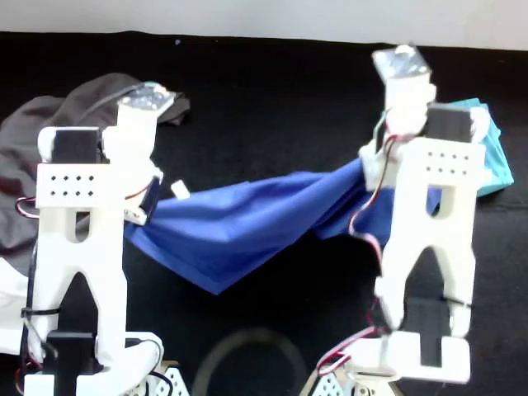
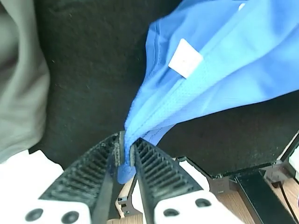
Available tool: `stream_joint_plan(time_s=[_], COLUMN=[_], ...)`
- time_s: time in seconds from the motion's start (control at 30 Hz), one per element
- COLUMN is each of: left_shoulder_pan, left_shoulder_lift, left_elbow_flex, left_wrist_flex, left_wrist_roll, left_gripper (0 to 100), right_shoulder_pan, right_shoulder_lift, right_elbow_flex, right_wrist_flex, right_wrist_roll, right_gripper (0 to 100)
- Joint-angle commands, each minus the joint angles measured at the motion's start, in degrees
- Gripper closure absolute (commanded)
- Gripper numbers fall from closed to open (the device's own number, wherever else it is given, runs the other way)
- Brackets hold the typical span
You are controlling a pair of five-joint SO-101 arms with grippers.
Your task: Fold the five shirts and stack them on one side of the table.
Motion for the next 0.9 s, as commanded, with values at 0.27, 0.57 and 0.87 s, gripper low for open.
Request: stream_joint_plan(time_s=[0.27, 0.57, 0.87], left_shoulder_pan=[0.92, 0.57, 0.57], left_shoulder_lift=[-2.15, -2.15, -1.8], left_elbow_flex=[26.24, 28.26, 28.0], left_wrist_flex=[-12.57, -13.36, -16.53], left_wrist_roll=[-0.09, -0.18, -0.18], left_gripper=[99, 99, 99], right_shoulder_pan=[-0.48, -0.4, -0.48], right_shoulder_lift=[-31.87, -54.46, -59.21], right_elbow_flex=[57.8, 61.58, 50.77], right_wrist_flex=[-16.75, -2.86, 1.98], right_wrist_roll=[2.2, 18.64, 18.73], right_gripper=[99.2, 97.8, 75.2])
